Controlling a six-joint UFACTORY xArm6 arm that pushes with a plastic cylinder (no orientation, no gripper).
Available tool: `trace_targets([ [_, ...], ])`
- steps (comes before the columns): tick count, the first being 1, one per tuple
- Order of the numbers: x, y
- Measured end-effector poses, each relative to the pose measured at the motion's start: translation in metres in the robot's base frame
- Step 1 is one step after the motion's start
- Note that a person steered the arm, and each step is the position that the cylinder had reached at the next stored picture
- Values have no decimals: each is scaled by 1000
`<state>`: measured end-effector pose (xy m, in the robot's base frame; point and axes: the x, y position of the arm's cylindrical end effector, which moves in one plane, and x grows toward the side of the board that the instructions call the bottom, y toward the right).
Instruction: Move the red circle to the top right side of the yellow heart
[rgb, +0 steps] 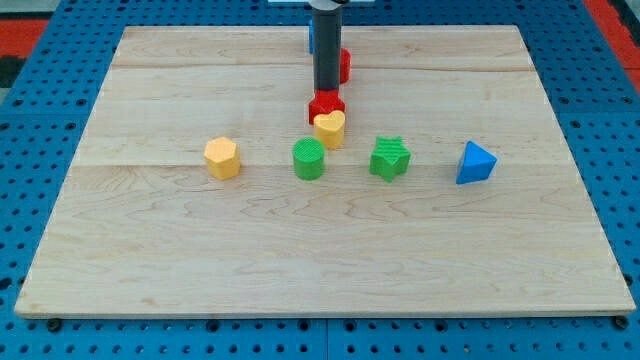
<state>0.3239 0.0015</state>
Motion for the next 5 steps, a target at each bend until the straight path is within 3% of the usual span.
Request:
trace_targets([
  [3,-64,-29],
  [5,-63,-5],
])
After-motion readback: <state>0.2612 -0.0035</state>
